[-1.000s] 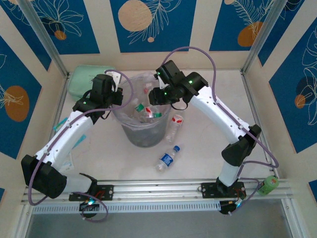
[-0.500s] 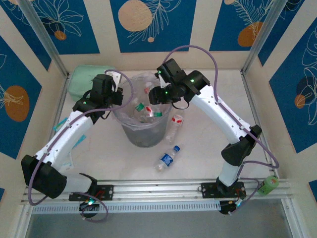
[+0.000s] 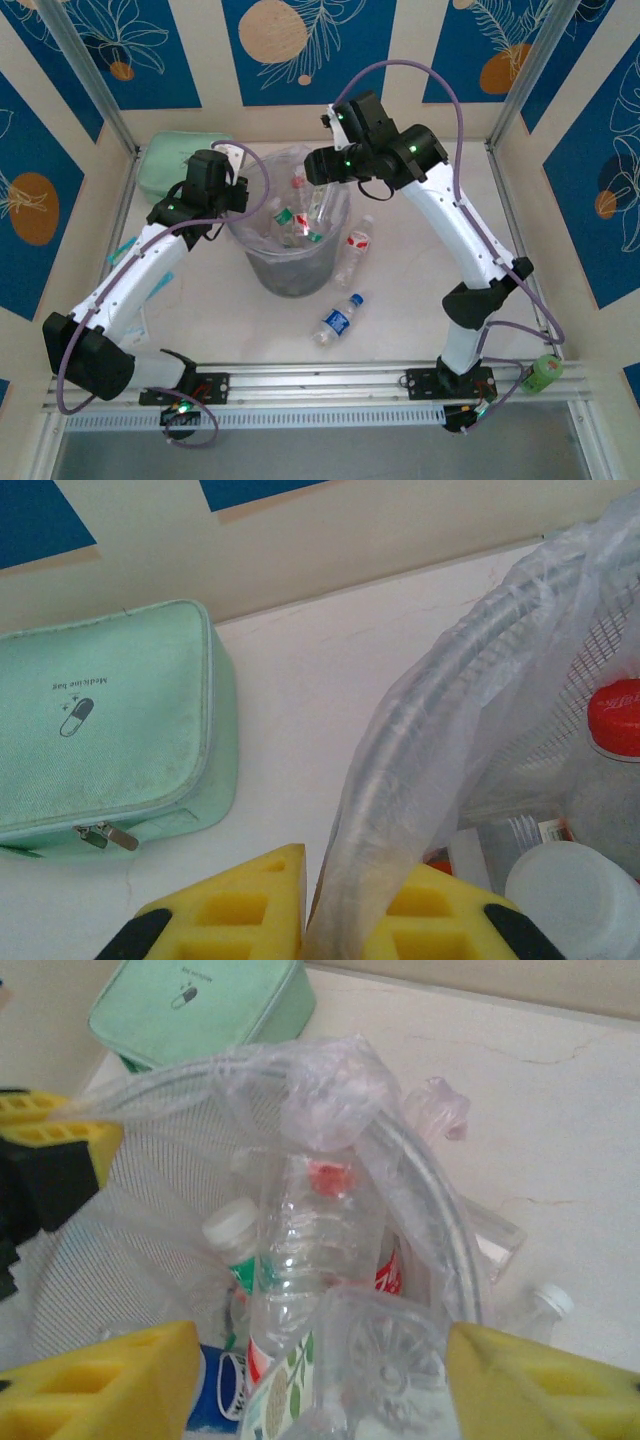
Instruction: Put the plastic bottles in the bin
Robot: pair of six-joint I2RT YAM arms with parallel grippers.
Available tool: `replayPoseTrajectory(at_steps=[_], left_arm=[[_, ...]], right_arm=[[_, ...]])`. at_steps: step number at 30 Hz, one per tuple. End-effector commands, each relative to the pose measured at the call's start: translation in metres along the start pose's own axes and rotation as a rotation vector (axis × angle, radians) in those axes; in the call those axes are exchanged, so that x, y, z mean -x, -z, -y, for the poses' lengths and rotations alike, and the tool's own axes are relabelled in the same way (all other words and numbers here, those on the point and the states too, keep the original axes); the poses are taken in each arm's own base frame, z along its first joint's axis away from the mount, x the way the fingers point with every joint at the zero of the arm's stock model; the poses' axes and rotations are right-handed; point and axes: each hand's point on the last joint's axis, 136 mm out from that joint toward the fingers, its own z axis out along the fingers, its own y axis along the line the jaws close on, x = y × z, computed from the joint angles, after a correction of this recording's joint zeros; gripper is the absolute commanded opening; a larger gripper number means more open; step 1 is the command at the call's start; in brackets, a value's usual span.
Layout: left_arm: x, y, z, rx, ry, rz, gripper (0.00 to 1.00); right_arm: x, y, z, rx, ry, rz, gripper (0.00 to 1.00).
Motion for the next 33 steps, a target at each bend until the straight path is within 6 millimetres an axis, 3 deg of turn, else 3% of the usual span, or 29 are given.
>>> replayPoseTrajectory(at_steps=[1, 8, 15, 21, 25, 30, 33], left_arm=[[-0.044, -0.012, 0.013, -0.026, -0.060, -0.146, 0.00], [-0.044, -0.012, 0.013, -0.025, -0.063, -0.145, 0.00], [-0.046, -0.014, 0.014, -0.027, -0.063, -0.153, 0.00], [-0.047, -0.014, 0.014, -0.026, -0.062, -0.155, 0.00], [-0.047, -0.014, 0.014, -0.026, -0.062, -0.156, 0.00], [-0.047, -0.015, 0.014, -0.028, -0.062, -0.157, 0.00], [-0.048, -0.015, 0.014, -0.027, -0.063, -0.160, 0.00]], right_arm=[[-0.001, -0.022, 0.002, 0.018, 0.011, -0.045, 0.58], [-0.030, -0.047, -0.005, 0.045, 0.009, -0.172, 0.34], [-0.080, -0.060, -0.024, 0.057, 0.046, -0.294, 0.29], [-0.104, -0.073, -0.022, 0.055, 0.022, -0.352, 0.27], [-0.087, -0.061, -0.025, 0.060, 0.033, -0.291, 0.30], [-0.041, -0.023, -0.031, 0.099, 0.040, -0.099, 0.49], [-0.021, -0.001, -0.034, 0.140, 0.028, -0.015, 0.55]])
